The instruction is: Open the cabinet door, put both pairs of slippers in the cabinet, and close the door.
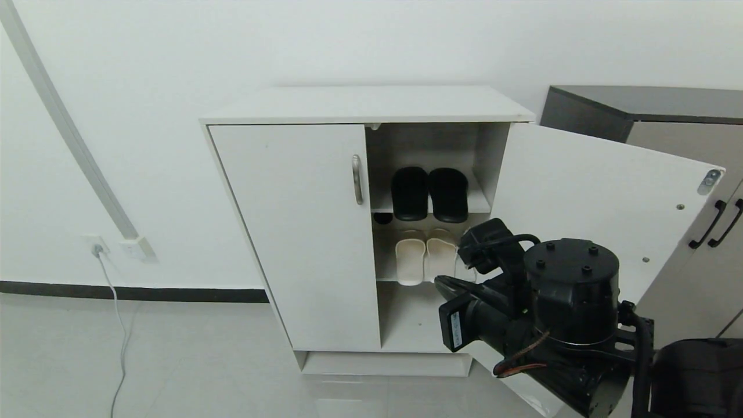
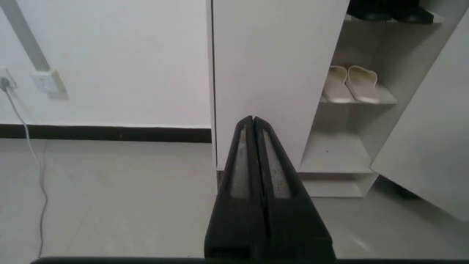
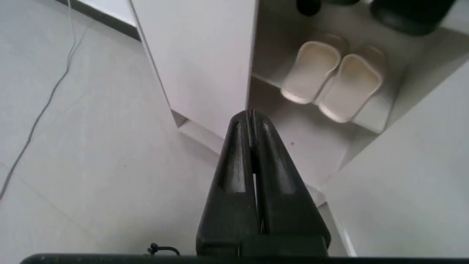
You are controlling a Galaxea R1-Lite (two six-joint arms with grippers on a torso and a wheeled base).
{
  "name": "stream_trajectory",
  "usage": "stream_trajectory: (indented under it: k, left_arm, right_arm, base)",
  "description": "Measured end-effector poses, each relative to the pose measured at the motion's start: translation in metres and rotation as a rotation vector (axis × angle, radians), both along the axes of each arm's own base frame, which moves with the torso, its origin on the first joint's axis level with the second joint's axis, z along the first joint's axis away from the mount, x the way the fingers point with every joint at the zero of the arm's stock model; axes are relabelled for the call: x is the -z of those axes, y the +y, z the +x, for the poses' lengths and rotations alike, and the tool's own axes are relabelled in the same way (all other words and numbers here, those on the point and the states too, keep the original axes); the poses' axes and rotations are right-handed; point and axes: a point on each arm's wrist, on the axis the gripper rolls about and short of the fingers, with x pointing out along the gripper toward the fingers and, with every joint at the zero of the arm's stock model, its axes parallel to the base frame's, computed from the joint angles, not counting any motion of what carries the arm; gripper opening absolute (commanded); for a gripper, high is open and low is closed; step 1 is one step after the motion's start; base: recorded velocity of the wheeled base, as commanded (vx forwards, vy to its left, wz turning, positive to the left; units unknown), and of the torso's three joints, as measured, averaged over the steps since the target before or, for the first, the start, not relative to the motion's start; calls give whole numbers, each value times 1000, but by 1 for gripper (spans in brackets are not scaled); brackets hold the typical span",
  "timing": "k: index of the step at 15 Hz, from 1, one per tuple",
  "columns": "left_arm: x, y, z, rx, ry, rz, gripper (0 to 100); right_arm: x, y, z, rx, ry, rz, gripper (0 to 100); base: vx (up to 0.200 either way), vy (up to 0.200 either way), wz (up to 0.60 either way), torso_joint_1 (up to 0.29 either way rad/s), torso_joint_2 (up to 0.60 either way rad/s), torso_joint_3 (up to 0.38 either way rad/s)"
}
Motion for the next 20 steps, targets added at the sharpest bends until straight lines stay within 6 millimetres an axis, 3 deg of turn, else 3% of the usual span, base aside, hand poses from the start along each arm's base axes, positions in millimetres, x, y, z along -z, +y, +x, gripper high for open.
stream_trajectory:
  k: [20]
  left_arm:
    - [0, 0, 0, 2, 0, 2, 0]
  right_arm:
    - [4, 2, 1, 0, 6, -11, 0]
  base:
    - [0, 0, 0, 181, -503, -323]
